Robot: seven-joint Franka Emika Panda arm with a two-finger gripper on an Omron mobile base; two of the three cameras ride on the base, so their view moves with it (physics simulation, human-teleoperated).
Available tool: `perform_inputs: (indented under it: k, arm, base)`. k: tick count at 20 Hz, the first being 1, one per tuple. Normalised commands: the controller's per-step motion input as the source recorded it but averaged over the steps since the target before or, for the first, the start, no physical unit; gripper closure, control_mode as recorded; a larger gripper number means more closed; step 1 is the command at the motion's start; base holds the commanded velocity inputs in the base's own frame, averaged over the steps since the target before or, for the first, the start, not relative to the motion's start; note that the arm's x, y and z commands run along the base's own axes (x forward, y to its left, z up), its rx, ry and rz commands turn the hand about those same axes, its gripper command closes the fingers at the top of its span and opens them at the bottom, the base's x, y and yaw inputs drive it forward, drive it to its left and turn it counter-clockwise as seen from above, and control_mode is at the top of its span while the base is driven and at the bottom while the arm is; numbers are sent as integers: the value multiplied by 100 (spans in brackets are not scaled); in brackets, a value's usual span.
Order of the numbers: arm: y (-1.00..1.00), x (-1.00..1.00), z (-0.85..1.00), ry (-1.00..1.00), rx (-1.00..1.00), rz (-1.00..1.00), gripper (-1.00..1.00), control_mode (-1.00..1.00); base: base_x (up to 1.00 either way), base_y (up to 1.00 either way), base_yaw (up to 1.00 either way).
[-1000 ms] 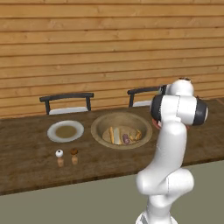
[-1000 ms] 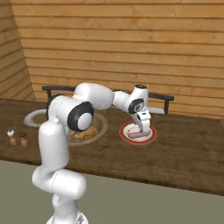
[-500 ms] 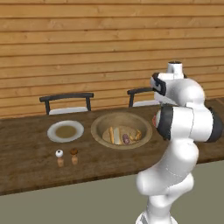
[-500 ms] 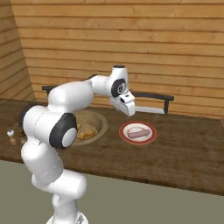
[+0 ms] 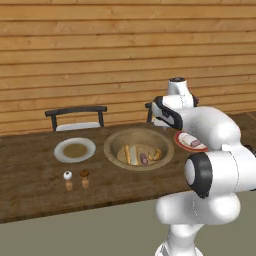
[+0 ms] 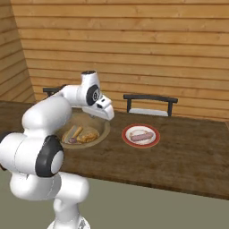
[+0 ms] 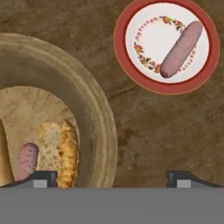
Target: Place one bun and one sausage from the bowl on each plate.
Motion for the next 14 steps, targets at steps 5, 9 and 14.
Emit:
perform_inputs:
  k: [5,9,14]
  arm:
    - [94,27,-45,0,22,30,-100,-100]
    - [27,25,-81,14,18,11,-100,-100]
    - [23,-21,-11,23,-9,-1,-100,-100]
  base:
    - [0,0,0]
    - [0,0,0]
    - [0,0,0]
